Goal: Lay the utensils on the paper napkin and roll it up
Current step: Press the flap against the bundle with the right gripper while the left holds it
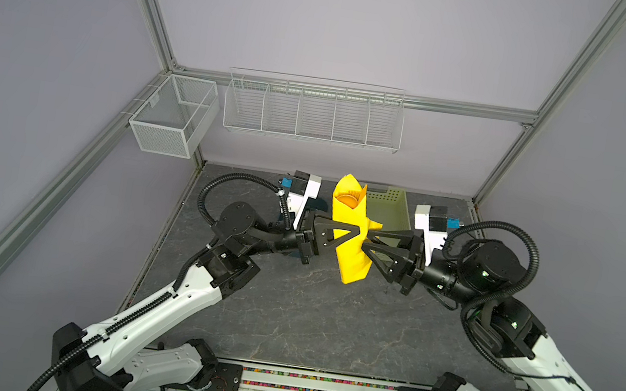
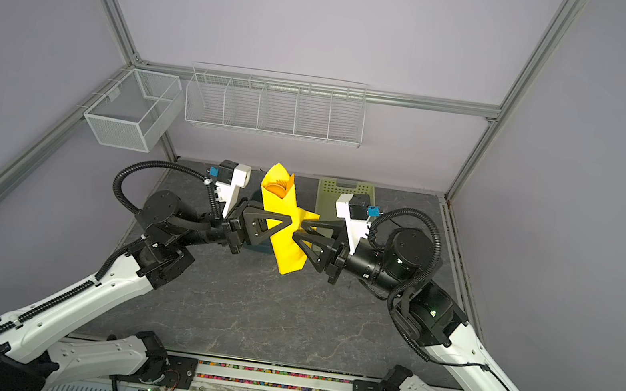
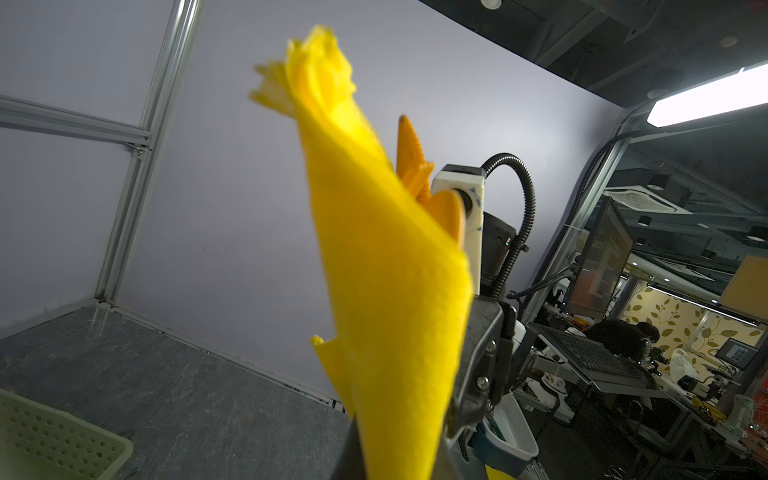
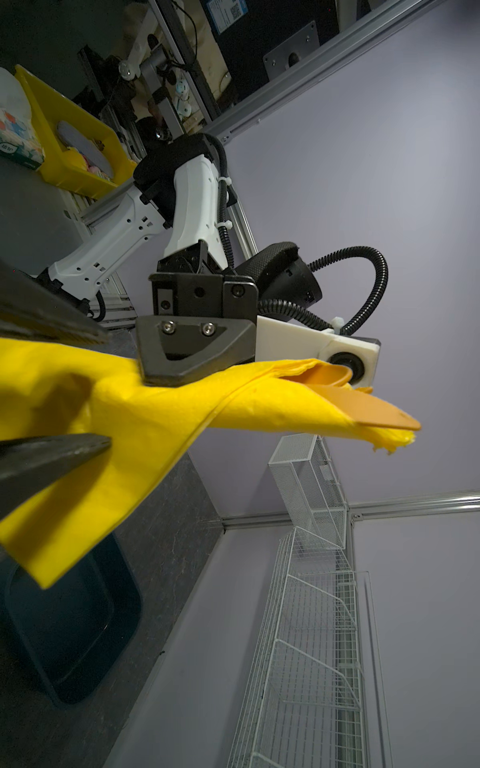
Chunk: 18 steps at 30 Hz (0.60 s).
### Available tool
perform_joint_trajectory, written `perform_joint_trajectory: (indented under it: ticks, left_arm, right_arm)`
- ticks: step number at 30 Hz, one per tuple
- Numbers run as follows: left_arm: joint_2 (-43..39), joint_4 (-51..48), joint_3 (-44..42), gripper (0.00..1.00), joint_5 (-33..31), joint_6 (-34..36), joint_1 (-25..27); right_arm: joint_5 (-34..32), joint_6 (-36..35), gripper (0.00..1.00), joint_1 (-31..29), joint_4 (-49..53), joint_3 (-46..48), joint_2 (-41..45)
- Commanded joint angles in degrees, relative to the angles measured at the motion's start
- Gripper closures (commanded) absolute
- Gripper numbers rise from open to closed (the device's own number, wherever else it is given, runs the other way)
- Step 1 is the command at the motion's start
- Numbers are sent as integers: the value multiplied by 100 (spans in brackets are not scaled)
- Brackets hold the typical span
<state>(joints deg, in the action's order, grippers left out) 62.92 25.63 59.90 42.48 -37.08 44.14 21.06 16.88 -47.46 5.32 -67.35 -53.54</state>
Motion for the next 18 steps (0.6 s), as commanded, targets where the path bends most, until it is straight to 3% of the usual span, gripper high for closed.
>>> perform_joint_trajectory:
  ticks: [1, 18]
  left_arm:
    - [-4, 179, 198, 92, 103, -21, 33]
    - [-93, 69, 180, 92, 26, 69, 33]
  right_arm:
    - [190, -98, 61, -35, 42, -129, -98]
    - [542, -54, 56, -35, 286, 143, -111]
